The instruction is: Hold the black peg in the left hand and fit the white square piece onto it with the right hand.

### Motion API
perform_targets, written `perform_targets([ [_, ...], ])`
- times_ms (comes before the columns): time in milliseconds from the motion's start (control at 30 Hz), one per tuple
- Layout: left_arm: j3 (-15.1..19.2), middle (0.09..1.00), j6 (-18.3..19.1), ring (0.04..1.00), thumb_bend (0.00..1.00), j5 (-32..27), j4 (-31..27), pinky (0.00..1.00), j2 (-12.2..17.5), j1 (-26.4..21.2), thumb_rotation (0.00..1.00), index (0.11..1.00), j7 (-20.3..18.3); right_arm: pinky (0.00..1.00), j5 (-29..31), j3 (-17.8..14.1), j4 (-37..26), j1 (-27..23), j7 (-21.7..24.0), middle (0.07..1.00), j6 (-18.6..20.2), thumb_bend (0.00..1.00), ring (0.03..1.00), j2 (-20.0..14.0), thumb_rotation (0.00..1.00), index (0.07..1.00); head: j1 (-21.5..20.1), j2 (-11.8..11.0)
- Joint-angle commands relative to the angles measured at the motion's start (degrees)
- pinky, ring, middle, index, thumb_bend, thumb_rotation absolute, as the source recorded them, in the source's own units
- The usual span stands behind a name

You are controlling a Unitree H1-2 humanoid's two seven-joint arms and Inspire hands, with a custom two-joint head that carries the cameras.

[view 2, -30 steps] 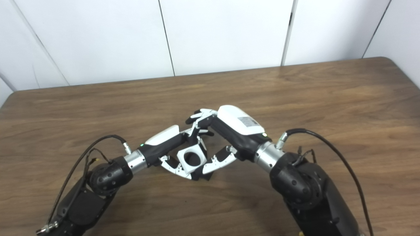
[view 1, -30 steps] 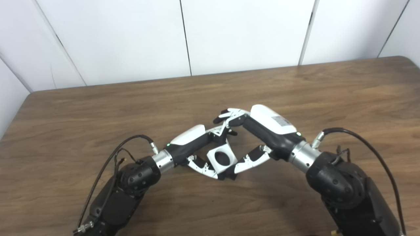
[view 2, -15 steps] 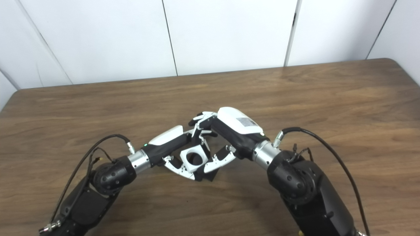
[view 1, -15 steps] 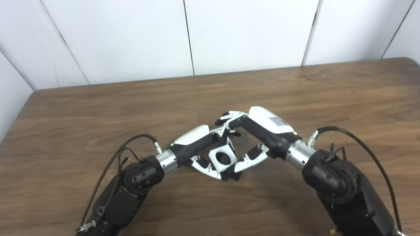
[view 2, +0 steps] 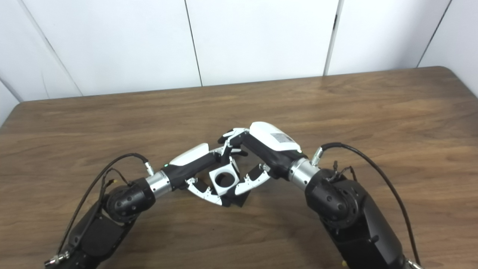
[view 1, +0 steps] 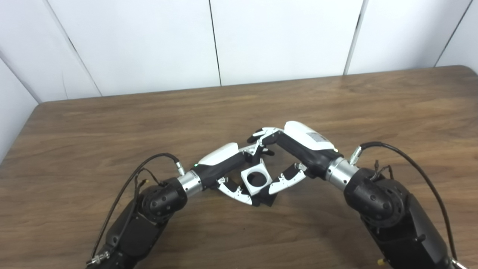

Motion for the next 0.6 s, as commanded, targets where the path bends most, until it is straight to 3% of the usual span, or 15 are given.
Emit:
perform_targets([
  [0, -1.7, 0.918, 2.4, 0.986, 0.52, 1.4, 1.0, 0.93, 0.6, 1.4, 0.07, 0.489, -3.8, 0.83, 0.4, -0.8, -0.7, -2.2, -0.6, 0.81, -1.7, 0.52, 0.89, -0.5, 0.14, 0.479, 0.1, 0.1],
  [567, -1.3, 0.918, 4.0, 0.982, 0.52, 1.2, 0.2, 0.92, 0.7, 1.3, 0.07, 0.488, -4.1, 0.83, 0.6, -0.6, -1.3, -0.8, 0.2, 0.815, -1.5, 0.52, 0.896, -1.9, 0.14, 0.48, 0.3, 1.1],
])
